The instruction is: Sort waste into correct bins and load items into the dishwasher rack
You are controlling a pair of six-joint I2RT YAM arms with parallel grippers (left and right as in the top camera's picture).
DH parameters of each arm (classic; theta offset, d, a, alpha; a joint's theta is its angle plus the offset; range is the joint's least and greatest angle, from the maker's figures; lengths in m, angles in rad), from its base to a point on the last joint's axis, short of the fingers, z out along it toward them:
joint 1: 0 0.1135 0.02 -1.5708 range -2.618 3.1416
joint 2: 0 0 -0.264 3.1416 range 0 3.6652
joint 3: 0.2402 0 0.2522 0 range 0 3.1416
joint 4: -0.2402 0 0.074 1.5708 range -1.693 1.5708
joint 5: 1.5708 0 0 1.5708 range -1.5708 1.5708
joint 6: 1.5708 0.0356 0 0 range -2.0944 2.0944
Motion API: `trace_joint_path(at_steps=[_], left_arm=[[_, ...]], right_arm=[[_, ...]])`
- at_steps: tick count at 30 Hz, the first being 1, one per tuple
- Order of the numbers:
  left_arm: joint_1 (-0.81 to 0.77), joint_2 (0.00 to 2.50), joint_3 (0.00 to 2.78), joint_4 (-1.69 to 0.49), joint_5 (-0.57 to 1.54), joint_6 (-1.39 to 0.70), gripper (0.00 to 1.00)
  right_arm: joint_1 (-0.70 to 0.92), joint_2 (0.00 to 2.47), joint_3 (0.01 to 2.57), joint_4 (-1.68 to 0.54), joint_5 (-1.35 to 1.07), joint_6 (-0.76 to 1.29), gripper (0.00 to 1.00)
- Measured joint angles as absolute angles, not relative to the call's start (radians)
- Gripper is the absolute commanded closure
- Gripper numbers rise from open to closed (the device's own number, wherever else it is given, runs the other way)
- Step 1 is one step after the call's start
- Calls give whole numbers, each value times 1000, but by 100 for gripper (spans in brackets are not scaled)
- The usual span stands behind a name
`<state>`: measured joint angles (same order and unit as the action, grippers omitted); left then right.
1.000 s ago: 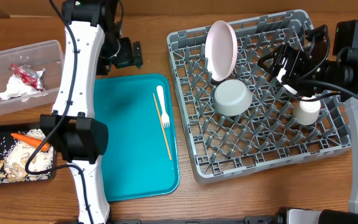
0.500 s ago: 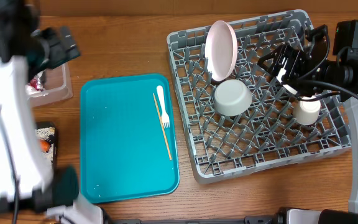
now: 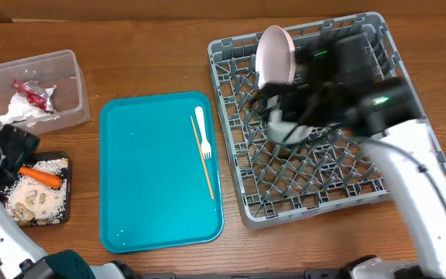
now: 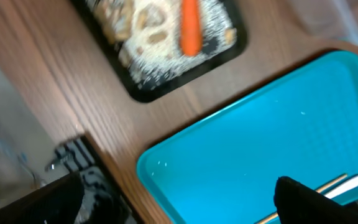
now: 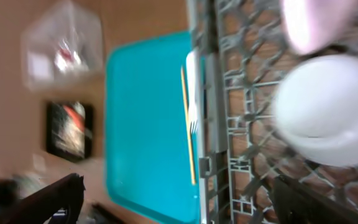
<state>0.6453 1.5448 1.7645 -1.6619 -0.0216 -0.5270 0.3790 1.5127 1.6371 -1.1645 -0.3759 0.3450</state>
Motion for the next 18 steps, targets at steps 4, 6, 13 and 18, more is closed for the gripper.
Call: trace_joint_path(at_steps=[4,6,13,18], left_arm=[[683,1545,1721,-1667,1,-541,0],[682,1545,1707,-1676,19,-533,0],[634,1512,1700,-1613,155,-408,0],[362,1415,1698,-1562,206,-352,0]], right_arm=[[641,1566,1637,-1123,-109,408,0],[715,1591,1637,-1122,-41,429,0],[688,1643,1645,-1146,131,549,0],[381,1644,1815,-1264,173,569,0]])
